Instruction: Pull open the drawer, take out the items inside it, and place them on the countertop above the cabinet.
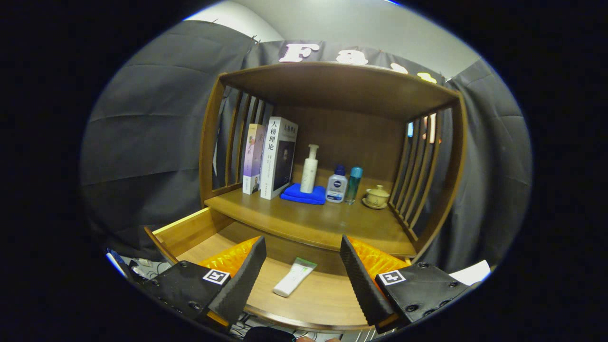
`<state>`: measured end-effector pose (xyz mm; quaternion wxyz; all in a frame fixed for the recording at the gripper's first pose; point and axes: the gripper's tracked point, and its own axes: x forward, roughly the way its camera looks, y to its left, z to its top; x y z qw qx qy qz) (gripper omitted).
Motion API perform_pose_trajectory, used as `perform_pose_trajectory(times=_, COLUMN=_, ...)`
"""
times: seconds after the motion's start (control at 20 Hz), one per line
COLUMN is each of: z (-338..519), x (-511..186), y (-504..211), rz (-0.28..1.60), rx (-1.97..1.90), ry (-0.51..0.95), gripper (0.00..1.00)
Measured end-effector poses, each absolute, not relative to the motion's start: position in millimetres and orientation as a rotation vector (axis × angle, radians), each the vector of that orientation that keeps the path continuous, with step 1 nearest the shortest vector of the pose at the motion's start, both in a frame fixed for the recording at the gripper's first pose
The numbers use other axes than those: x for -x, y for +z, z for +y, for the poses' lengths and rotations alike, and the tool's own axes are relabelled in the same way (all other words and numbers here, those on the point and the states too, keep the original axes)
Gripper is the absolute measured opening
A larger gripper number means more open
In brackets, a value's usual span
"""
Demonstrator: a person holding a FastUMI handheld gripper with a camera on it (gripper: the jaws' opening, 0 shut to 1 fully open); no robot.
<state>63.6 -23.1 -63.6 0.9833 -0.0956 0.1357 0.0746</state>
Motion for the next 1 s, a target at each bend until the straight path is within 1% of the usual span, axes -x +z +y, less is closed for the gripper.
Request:
perform_pose_trajectory(times=0.25, z=-21.8, x=-100.3, y=-106.5, rz=0.509, rx=0.186, ry=0.201, gripper=0.98)
perform_pose_trajectory(times=0.45, z=-19.3, x=-115.6, y=-134.4, rz=0.649, rx=0.307, ry=0.245, gripper=0.98)
perform_pose_trajectory(times=0.6, z=-12.9, x=-124.9, y=-151.2, rz=0.753, rx=0.299, ry=0.275, gripper=0.98)
perform_pose_trajectory(times=0.75, z=-16.7, x=-132.3, y=-172.9, rz=0.854, rx=0.326, ry=0.272, gripper=0.98)
perform_pose_trajectory(times=1.0, z=-24.0, x=-138.3, y=-205.7, rz=1.015, rx=0.264, ry=0.235, gripper=0.98)
